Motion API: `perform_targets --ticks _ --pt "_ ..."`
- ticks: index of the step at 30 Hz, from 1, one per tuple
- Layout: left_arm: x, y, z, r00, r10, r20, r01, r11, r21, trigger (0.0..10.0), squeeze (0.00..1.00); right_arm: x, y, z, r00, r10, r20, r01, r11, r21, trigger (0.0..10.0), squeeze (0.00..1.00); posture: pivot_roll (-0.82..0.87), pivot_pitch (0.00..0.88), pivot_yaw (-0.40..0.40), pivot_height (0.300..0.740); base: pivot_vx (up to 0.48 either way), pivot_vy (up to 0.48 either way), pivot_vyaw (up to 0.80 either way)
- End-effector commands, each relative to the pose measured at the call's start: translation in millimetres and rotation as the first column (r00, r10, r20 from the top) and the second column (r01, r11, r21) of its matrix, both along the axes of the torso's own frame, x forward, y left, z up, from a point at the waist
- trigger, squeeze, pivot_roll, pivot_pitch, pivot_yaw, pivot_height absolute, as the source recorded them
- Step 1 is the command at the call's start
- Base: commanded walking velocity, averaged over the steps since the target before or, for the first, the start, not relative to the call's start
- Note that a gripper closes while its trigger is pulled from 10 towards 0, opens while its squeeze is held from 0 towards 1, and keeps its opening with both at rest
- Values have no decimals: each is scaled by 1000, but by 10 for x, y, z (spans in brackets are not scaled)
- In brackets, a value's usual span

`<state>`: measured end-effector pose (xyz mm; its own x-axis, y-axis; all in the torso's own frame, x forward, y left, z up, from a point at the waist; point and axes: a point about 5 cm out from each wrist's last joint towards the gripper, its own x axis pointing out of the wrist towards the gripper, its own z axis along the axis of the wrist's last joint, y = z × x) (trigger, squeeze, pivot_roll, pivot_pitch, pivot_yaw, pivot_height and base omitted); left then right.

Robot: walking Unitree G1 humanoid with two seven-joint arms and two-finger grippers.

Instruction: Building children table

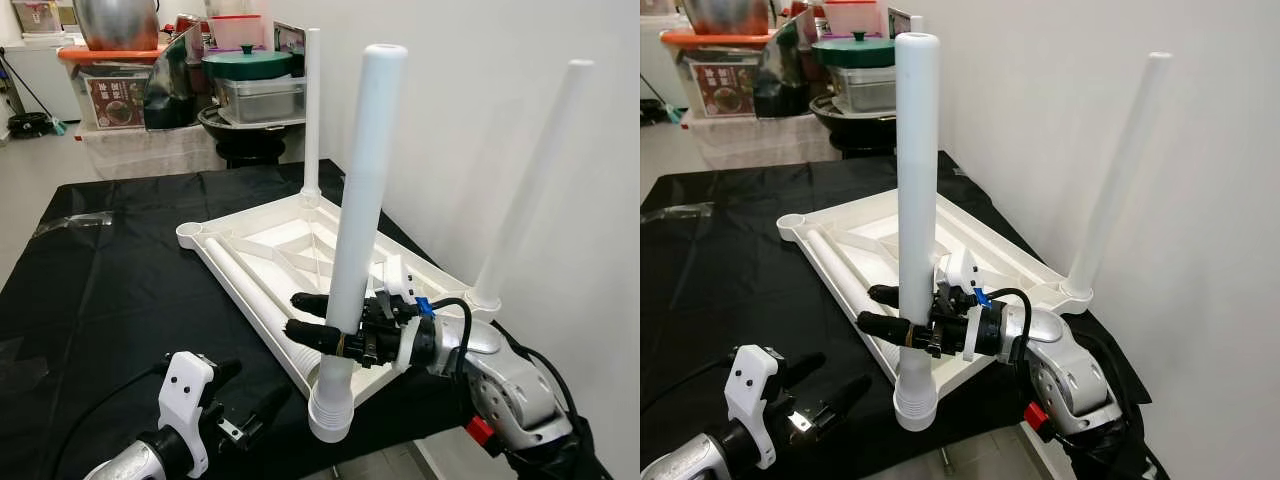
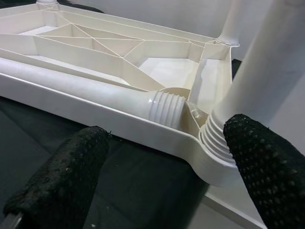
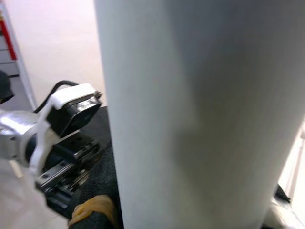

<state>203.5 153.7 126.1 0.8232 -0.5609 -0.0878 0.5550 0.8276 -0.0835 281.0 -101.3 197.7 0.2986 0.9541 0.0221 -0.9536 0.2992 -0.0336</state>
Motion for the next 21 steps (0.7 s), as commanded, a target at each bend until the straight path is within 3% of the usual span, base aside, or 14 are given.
perform_targets --ticks 1,5,8,10,13,14,15,17,18,20,21 --pt "7 -13 -41 1000 2 -13 -2 1000 -6 10000 0 18 -54 -232 992 -93 -87 87 994 -64 10000 0 108 0 -47 740 0 0 0" --pt "11 -24 -45 1000 2 -12 -2 1000 -9 10000 0 26 -93 -258 978 -188 -89 182 981 -67 10000 0 97 0 -54 740 0 0 0" --pt "14 -24 -45 1000 5 -11 -5 1000 -11 10000 0 27 -102 -303 963 -257 -76 247 961 -121 10000 0 96 0 -55 740 0 0 0" --pt "18 -21 -47 1000 10 -10 -11 1000 -11 10000 0 103 -107 -383 897 -439 -48 419 880 -225 10000 0 94 0 -56 740 0 0 0" --pt "19 -21 -48 1000 12 -9 -12 1000 -11 10000 0 131 -112 -393 869 -495 -33 473 847 -240 10000 0 94 0 -56 740 0 0 0" --pt "28 -26 -47 1000 15 -7 -15 1000 -12 10000 0 213 -154 -403 757 -653 -5 629 732 -260 10000 0 93 0 -60 740 0 0 0" --pt "28 -26 -47 1000 15 -7 -15 1000 -12 10000 0 213 -154 -403 757 -653 -5 629 732 -260 10000 0 93 0 -60 740 0 0 0" --pt "35 -28 -45 1000 18 -5 -18 1000 -14 10000 0 246 -170 -399 677 -736 -18 709 658 -253 10000 0 94 0 -60 740 0 0 0" --pt "35 -28 -45 1000 18 -5 -18 1000 -14 10000 0 246 -170 -399 677 -736 -18 709 658 -253 10000 0 94 0 -60 740 0 0 0" --pt "38 -27 -44 1000 19 -4 -19 1000 -15 10000 0 264 -168 -402 628 -776 -57 747 621 -237 10000 0 93 0 -60 740 0 0 0" --pt "38 -27 -44 1000 19 -4 -19 1000 -15 10000 0 264 -168 -402 628 -776 -57 747 621 -237 10000 0 93 0 -60 740 0 0 0"
